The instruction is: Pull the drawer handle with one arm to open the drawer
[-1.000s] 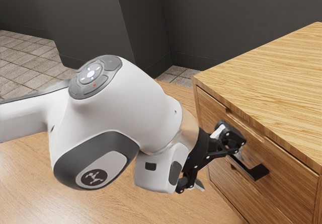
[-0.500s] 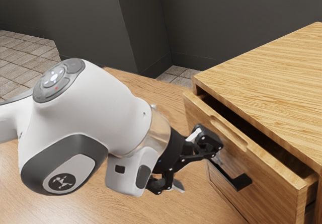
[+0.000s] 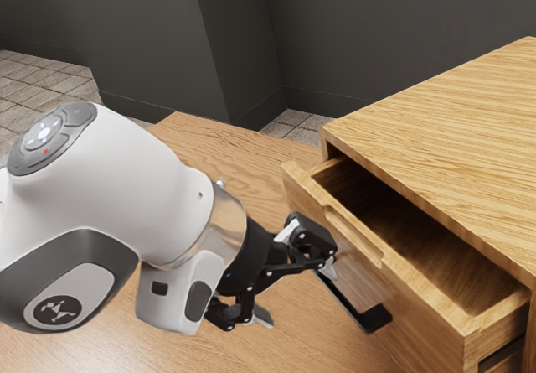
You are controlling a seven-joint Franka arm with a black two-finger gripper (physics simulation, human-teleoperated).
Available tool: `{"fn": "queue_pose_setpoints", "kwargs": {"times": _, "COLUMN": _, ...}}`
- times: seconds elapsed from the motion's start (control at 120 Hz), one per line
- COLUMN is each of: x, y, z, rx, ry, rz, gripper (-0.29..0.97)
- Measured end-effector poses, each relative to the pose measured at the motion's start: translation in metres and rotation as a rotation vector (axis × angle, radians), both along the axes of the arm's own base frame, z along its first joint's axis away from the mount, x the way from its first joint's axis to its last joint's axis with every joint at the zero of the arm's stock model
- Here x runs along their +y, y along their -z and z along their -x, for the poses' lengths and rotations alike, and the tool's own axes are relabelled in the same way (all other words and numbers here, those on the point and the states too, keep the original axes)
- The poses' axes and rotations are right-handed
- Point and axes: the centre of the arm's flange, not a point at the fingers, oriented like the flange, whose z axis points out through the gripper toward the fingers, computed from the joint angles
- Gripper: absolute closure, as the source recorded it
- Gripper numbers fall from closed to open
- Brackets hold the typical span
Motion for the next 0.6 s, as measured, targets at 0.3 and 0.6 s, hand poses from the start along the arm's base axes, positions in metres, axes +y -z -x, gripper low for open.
{"fn": "queue_pose_setpoints", "kwargs": {"times": 0.3, "x": 0.003, "y": 0.011, "z": 0.001, "rx": 0.026, "ry": -0.014, "rz": -0.009, "gripper": -0.01}}
{"fn": "queue_pose_setpoints", "kwargs": {"times": 0.6, "x": 0.001, "y": 0.008, "z": 0.033, "rx": 0.005, "ry": 0.001, "rz": -0.005, "gripper": 0.07}}
